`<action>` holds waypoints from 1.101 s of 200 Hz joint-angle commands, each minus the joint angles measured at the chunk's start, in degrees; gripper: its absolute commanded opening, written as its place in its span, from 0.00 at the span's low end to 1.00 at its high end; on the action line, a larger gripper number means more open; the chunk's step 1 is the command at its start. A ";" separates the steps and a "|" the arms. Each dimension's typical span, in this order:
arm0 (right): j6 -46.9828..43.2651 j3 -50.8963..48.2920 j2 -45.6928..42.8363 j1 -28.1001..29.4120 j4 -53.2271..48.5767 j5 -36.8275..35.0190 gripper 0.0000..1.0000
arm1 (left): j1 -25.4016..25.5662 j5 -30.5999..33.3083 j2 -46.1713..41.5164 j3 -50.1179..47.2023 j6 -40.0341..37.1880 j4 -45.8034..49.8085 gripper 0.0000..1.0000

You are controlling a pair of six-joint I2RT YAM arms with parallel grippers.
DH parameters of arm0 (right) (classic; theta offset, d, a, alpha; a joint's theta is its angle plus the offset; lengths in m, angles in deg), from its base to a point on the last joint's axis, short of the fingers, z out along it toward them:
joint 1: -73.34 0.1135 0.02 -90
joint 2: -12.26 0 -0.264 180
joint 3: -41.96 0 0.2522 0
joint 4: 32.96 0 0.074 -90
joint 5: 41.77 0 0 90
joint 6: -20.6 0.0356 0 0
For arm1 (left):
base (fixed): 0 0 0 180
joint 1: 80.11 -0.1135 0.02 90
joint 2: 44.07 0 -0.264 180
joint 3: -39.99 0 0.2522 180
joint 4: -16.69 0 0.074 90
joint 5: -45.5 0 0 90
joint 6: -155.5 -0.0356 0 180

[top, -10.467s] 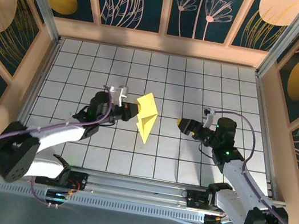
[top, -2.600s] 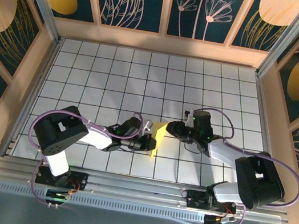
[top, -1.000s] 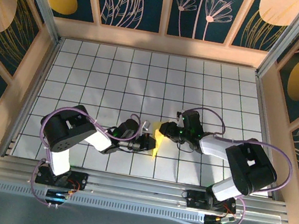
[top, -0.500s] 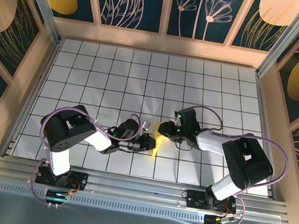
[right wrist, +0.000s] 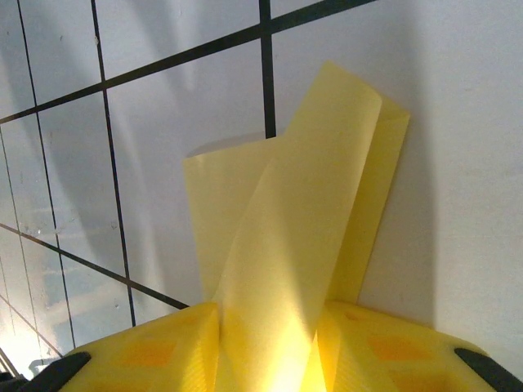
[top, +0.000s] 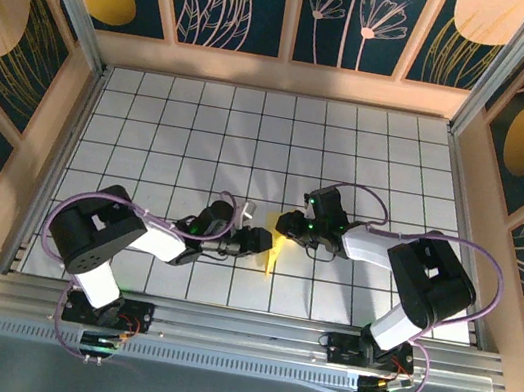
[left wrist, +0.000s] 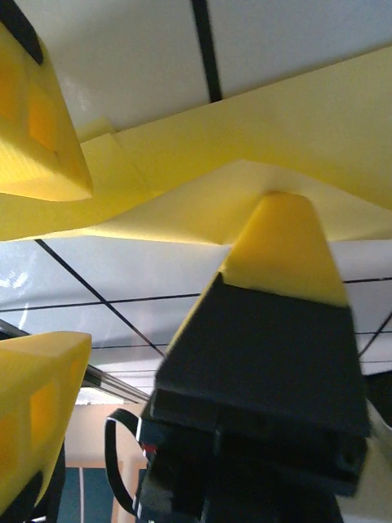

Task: Fold a paper plane with a square sheet of paper (fold left side to right side)
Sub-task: Fold the wing for the fifth time at the center of the table.

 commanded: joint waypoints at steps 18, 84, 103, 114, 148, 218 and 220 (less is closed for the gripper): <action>-1.44 0.29 1.82 0.81 -2.28 -2.27 0.38 | -0.98 -0.08 1.35 3.01 -1.29 5.20 0.50; -1.48 0.29 1.70 0.86 -2.36 -2.27 0.38 | -0.99 -1.53 7.26 7.33 -1.34 4.90 0.40; -1.57 0.31 1.68 0.91 -2.34 -2.27 0.38 | -0.98 -1.19 7.94 8.01 -1.61 5.79 0.33; -1.57 0.31 1.75 0.83 -2.44 -2.27 0.38 | -0.99 -0.94 8.14 7.98 -1.64 6.07 0.30; -1.76 0.42 1.93 0.89 -2.62 -2.26 0.38 | -1.01 -0.34 7.57 6.96 -1.22 5.42 0.27; -2.12 0.73 2.43 0.91 -3.18 -2.27 0.38 | -1.85 -0.80 4.93 4.62 0.24 1.60 0.32; -2.09 0.73 2.45 0.88 -3.22 -2.27 0.38 | -1.93 -0.87 4.81 4.43 0.32 1.53 0.33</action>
